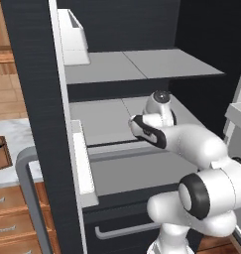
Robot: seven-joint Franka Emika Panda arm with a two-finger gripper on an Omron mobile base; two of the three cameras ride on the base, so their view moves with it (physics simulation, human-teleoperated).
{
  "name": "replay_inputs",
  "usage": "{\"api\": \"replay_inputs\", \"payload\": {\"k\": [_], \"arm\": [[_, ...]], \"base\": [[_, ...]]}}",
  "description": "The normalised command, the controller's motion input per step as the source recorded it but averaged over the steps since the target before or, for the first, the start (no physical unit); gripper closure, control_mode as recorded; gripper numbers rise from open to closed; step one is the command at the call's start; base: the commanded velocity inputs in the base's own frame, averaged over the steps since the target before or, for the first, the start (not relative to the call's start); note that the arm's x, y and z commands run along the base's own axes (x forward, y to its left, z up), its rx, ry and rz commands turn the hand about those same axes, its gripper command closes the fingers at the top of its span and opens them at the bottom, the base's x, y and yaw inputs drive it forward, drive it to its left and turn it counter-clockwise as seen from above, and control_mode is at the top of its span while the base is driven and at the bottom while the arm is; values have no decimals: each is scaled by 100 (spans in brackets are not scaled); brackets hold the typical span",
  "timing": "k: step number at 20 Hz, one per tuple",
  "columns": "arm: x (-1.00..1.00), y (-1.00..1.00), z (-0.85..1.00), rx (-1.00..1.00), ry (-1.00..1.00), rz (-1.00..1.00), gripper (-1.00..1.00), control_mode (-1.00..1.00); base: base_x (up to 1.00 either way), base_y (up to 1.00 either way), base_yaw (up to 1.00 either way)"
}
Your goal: Retrieve a lemon from the fridge and place it on the cutting board with the fish.
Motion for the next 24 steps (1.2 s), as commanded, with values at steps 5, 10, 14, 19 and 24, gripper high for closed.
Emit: {"api": "replay_inputs", "payload": {"k": [5, 10, 14, 19, 24], "arm": [[40, 0, -11, 0, 0, 0, -100, -100], [11, 0, -20, 0, 3, 0, -100, -100], [14, 0, -28, 0, 2, 0, -100, -100], [22, 0, -25, 0, 0, 0, -100, -100], [11, 0, -24, 0, 1, 0, -100, -100]], "base": [[0, 0, 0], [0, 0, 0], [0, 0, 0], [0, 0, 0], [0, 0, 0]]}}
